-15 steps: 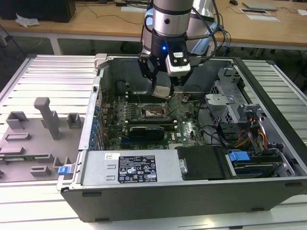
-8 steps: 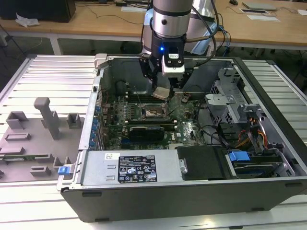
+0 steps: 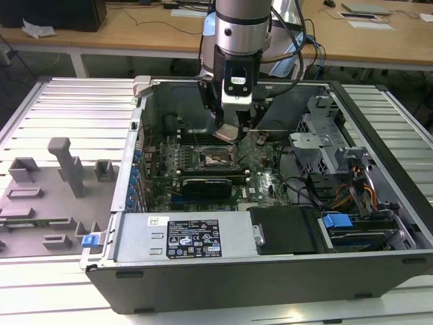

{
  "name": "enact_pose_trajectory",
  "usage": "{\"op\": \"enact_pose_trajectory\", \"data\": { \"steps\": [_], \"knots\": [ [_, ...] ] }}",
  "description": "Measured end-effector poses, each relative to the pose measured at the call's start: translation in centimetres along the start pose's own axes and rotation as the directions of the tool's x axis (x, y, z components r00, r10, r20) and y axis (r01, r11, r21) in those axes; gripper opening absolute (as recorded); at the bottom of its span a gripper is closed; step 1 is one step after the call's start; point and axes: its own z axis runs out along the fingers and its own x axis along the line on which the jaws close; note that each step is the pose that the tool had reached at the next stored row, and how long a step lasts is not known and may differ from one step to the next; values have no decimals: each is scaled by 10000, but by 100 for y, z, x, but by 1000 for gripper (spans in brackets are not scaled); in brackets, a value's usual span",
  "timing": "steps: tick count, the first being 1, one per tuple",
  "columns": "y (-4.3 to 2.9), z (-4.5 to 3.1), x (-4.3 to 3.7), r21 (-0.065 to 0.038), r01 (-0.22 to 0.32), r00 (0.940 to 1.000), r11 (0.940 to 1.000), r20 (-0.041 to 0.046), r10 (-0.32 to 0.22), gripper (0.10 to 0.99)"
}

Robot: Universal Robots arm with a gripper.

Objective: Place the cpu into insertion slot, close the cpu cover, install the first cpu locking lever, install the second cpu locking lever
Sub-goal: 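Place the cpu into insertion slot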

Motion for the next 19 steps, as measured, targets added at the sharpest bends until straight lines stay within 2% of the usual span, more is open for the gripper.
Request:
{"op": "enact_pose_trajectory", "data": {
  "steps": [2,3,6,8,10,12,14,17,19],
  "knots": [
    [0,5,0,9,-269,9996,9996,16,269,541],
    [-1,12,0,17,-594,9982,9982,36,594,541],
    [-1,30,0,40,-1510,9885,9885,93,1510,541],
    [-2,40,0,49,-2028,9792,9792,125,2027,541],
    [-2,46,0,53,-2357,9717,9718,145,2356,541],
    [-2,55,1,57,-2829,9590,9591,173,2827,541],
    [-3,68,1,55,-3444,9387,9388,204,3442,541],
    [-3,79,1,53,-3882,9214,9215,224,3880,541],
    [-4,86,1,50,-4194,9076,9078,239,4192,541]
  ]
}}
